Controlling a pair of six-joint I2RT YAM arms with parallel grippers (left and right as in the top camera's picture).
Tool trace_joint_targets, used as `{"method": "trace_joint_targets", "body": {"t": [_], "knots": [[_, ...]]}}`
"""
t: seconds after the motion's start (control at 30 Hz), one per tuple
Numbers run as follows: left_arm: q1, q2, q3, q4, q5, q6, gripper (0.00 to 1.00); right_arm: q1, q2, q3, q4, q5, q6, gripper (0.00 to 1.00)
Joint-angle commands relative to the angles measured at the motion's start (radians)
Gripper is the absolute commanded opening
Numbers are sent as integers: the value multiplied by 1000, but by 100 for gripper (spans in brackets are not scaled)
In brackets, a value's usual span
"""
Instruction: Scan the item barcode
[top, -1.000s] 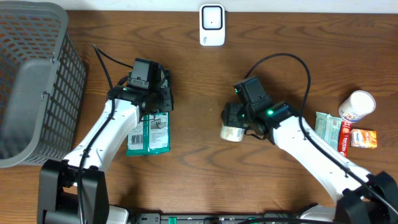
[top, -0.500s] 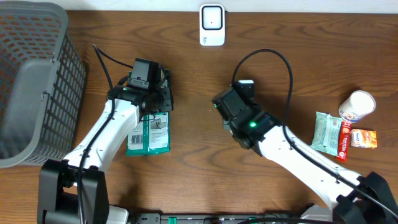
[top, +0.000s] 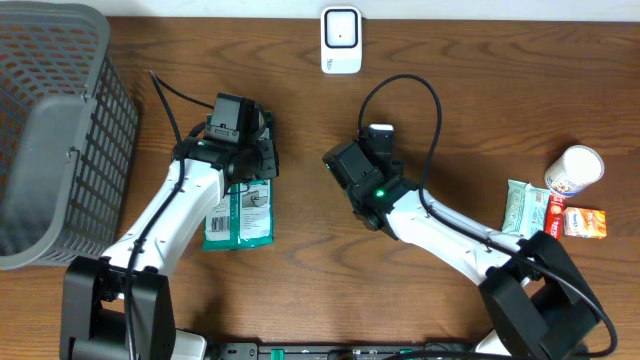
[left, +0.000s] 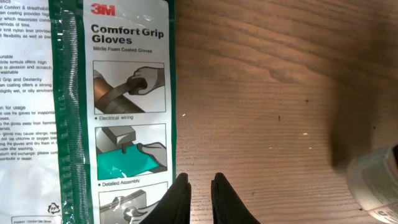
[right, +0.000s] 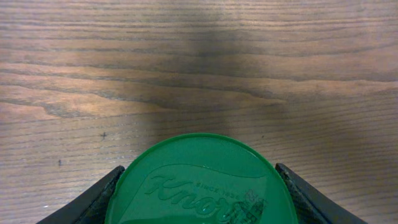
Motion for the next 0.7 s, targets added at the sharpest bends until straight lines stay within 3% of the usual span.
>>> {"method": "trace_joint_targets", "body": {"t": [0.0,0.17,0.3,0.43,0.67], "knots": [[-2,7,-17,5,-17,9,14,12,3,13,7,45,14,48],[-2,7,-17,5,-17,9,14,12,3,13,-3,6,14,64],[-2,7,-17,5,-17,9,14,13,2,13,-10,-23,14,90],[-2,7,-17,5,-17,10,15,12,0,14,-25,-56,14,99],[-2,7,-17,5,-39,9,17,12,-85,14,-101,-154,-42,99]]}}
